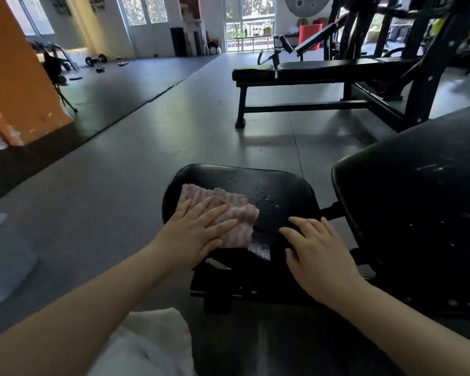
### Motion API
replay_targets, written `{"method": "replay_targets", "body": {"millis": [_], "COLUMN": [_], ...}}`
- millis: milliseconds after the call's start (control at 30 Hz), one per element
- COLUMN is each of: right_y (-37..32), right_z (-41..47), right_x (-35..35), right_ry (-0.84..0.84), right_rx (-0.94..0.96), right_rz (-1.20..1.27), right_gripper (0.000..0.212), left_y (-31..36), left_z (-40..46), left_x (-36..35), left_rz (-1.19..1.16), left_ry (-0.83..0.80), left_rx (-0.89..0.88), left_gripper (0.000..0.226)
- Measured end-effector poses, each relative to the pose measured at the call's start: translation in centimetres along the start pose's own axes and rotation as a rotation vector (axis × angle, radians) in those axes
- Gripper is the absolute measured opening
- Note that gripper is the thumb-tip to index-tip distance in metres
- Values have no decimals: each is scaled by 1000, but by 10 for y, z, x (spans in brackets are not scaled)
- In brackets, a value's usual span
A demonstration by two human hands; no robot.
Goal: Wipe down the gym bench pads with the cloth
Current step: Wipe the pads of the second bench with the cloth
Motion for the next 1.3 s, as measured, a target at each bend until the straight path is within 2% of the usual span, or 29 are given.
{"method": "replay_targets", "body": {"millis": [100,167,267,300,400,467,567,700,900,1133,1300], "right_y": [-33,-56,-87,-97,-115,-118,-121,-122,-103,-49,3], "right_z": [27,42,62,69,89,104,129,163,192,194,182], "right_x": [4,7,5,0,-34,-49,-61,-71,-85,-95,-103], "right_ry": [65,92,96,48,-332,-420,-477,-472,-471,-499,-521], "right_rx": [48,93,197,246,292,276,190,132,-37,-308,-457], "right_rz": [148,262,322,267,195,161,240,274,324,340,293], "right_gripper": [36,32,31,34,62,73,55,52,53,55,56], "left_y": [-5,-15,-40,-47,-60,-66,-73,-79,-73,-53,-52], "left_z": [1,0,-7,-9,-15,-15,-11,-6,4,15,16], "left_x": [3,16,26,25,19,18,16,14,12,8,9], "left_rz": [-211,-330,-367,-368,-408,-451,-476,-438,-327,-233,-245], "left_ry": [19,117,233,217,133,138,152,156,156,212,288], "left_rx": [40,70,168,214,330,388,438,505,442,310,304], "left_gripper": [48,41,39,40,48,47,45,46,52,38,33]}}
Point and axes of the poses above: each hand's wrist, its own z-axis towards the middle knuckle, its own x-axis out of the back of the hand, y = z × x, the point moved 6 cm from there along z, towards the middle knuckle, and after that the axes turned 2 degrees about -y, right-handed, at the moved point
